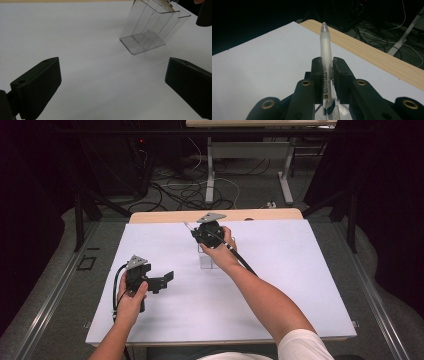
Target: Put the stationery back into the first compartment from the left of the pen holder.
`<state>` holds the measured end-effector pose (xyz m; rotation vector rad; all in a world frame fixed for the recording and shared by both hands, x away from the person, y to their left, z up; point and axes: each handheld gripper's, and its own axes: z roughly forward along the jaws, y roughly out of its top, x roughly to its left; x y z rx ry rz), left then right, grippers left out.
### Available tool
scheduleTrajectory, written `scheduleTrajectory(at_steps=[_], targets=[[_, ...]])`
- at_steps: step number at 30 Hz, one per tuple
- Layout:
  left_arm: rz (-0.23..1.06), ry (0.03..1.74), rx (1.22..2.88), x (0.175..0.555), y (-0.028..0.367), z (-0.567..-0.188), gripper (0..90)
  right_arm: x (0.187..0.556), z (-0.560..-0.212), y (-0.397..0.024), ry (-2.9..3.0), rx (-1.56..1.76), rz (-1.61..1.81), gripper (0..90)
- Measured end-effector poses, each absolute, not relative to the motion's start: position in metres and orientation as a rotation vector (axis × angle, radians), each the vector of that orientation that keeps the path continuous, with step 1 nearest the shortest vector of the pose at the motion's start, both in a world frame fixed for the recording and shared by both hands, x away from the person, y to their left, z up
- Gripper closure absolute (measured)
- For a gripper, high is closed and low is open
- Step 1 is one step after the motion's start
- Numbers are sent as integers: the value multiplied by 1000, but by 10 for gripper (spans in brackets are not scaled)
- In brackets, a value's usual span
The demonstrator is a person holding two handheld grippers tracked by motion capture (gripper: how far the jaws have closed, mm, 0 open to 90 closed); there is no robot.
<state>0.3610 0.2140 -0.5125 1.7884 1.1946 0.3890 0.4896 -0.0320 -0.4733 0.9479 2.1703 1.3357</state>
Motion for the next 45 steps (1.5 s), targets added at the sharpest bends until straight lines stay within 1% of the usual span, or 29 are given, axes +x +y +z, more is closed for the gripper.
scheduleTrajectory(at_steps=[17,29,45], targets=[[388,1195,1787,361,214,-512,7,489,-460,-23,2152,921,1336,796],[393,1193,1778,361,215,-513,7,489,-472,-19,2180,937,1323,794],[395,1198,1784,361,214,-513,7,473,-470,-36,2163,930,1370,762]])
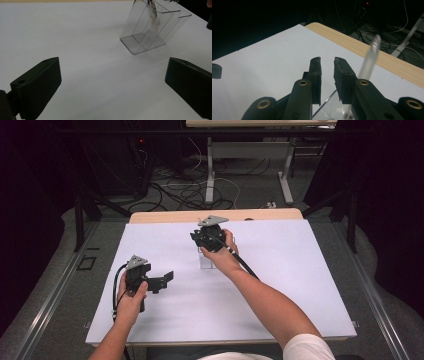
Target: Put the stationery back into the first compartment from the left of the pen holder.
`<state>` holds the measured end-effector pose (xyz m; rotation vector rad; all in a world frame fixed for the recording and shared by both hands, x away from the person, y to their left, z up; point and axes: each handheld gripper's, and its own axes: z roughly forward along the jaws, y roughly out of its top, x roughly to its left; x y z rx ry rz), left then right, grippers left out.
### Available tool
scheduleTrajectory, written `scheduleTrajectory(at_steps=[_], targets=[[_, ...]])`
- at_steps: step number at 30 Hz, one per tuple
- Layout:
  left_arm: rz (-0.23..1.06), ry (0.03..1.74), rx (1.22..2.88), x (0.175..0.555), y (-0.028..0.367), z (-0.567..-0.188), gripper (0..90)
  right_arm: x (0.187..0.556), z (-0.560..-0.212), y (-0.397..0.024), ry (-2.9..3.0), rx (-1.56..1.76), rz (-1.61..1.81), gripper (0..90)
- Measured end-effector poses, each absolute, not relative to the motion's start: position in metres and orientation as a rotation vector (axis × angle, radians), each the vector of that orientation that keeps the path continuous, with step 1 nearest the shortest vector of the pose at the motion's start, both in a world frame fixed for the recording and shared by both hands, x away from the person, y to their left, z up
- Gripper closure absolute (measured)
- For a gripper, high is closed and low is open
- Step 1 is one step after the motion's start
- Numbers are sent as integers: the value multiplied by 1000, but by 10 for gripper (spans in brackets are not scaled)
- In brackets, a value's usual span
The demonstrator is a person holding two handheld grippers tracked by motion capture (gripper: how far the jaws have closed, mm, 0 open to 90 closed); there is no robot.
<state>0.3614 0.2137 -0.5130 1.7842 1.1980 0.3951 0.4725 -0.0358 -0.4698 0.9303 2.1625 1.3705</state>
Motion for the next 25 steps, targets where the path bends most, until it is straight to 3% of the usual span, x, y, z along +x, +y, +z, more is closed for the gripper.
scheduleTrajectory(at_steps=[5,9,15,19,25], targets=[[390,1197,1794,361,214,-512,7,468,-468,-42,2145,941,1397,717],[397,1196,1786,362,213,-514,7,460,-464,-54,2139,944,1453,528],[390,1196,1796,362,214,-513,7,441,-464,-71,2180,948,1479,367],[393,1197,1796,361,213,-513,7,427,-469,-88,2212,967,1455,295],[396,1201,1792,363,215,-513,7,410,-481,-115,2209,1002,1457,260]])
